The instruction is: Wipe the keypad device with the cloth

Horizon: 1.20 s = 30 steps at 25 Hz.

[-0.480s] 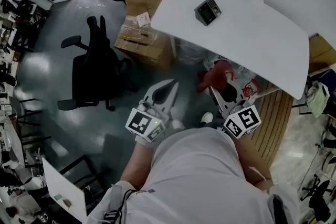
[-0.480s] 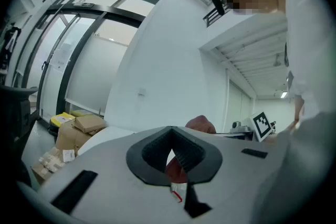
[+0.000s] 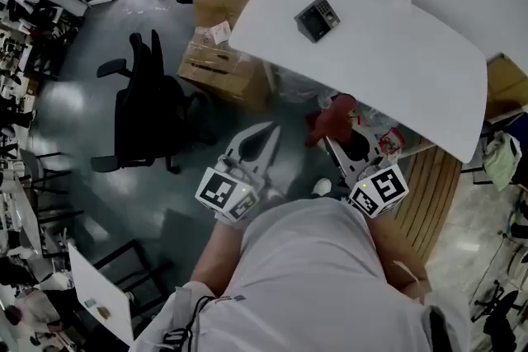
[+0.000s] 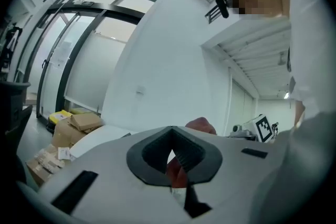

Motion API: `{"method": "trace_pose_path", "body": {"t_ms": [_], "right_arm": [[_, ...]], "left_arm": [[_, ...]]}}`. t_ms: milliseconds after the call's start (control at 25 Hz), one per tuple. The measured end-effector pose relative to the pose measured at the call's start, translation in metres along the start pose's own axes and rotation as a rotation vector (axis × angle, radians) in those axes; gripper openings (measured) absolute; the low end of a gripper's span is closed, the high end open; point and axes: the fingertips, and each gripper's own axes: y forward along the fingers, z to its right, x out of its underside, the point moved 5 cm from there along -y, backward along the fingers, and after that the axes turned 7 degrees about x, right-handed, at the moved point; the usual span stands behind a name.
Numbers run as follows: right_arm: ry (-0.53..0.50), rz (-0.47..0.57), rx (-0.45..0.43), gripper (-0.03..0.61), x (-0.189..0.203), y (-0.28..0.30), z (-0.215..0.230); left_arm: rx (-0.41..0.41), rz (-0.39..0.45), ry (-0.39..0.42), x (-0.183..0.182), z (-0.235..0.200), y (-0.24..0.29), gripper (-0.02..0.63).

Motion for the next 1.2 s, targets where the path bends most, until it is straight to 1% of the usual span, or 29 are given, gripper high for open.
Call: {"method": "trace_pose_path", "body": {"t_ms": [120, 160, 320, 480, 720, 1000, 1200], "right_arm": [[0.029, 0.023, -0.024, 0.098, -0.004, -0.002, 0.012], [0.032, 0.026, -0.024, 0.098, -0.006, -0.001, 0.015], [0.054, 0.024, 0.005, 0.098, -0.004, 0.009, 0.027], [0.050, 0.007, 0.016, 0.098, -0.001, 0.033, 0.029], [0.047, -0.006, 0.102, 0.098, -0.003, 0.090, 0.044], [0.056, -0.007, 0.207, 0.098, -0.009, 0.170, 0.045], [0.072, 0.000, 0.272, 0.098, -0.010, 0.207, 0.048]], "left_arm": [[-0.023, 0.031, -0.044, 0.003, -0.002, 0.007, 0.011], [-0.039, 0.031, -0.047, 0.004, -0.004, 0.008, 0.011], [-0.110, -0.024, 0.011, 0.011, -0.021, 0.010, 0.011], [-0.119, -0.025, 0.017, 0.008, -0.053, 0.015, 0.011], [-0.059, -0.036, 0.035, -0.003, -0.123, 0.039, 0.011], [0.028, -0.039, -0.011, -0.022, -0.218, 0.052, 0.011], [0.070, -0.069, -0.016, -0.028, -0.261, 0.050, 0.012]]}}
